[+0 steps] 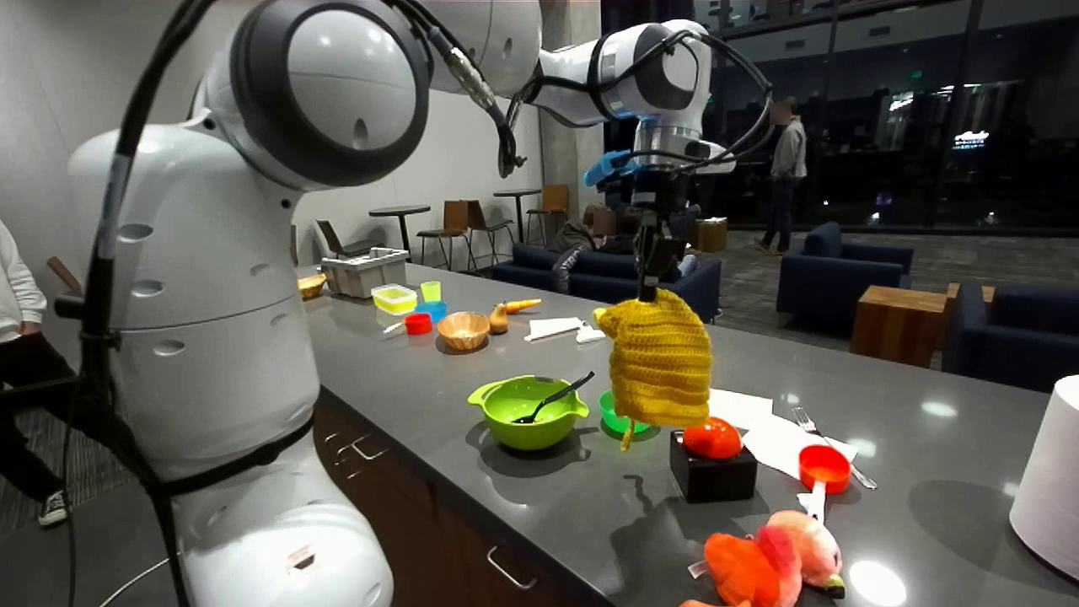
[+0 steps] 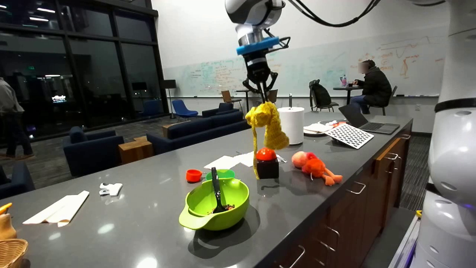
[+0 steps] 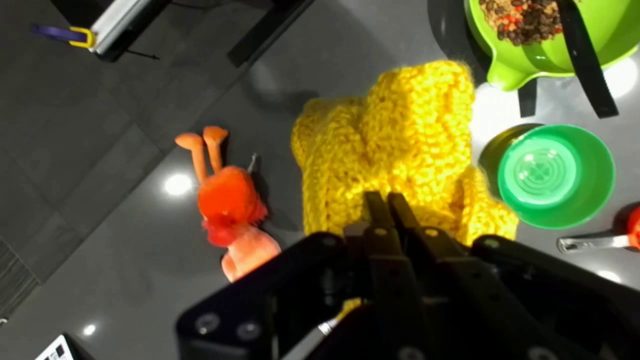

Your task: Place the orange knitted item to the right of the green bowl

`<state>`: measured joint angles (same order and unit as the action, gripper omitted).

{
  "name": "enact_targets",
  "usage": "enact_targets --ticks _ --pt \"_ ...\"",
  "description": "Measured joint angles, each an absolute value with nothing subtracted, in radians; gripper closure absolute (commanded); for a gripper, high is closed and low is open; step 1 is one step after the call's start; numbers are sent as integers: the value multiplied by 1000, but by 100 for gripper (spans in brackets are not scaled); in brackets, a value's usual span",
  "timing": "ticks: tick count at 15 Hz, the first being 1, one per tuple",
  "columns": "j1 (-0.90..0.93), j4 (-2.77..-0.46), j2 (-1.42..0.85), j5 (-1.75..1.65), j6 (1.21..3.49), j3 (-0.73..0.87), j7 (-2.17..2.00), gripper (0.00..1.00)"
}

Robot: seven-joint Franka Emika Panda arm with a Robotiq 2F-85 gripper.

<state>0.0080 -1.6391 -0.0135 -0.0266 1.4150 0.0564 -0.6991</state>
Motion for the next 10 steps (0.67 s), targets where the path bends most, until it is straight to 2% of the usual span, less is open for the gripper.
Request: enact_targets --ticks 10 --pt "-47 -2078 132 67 1473 57 -691 99"
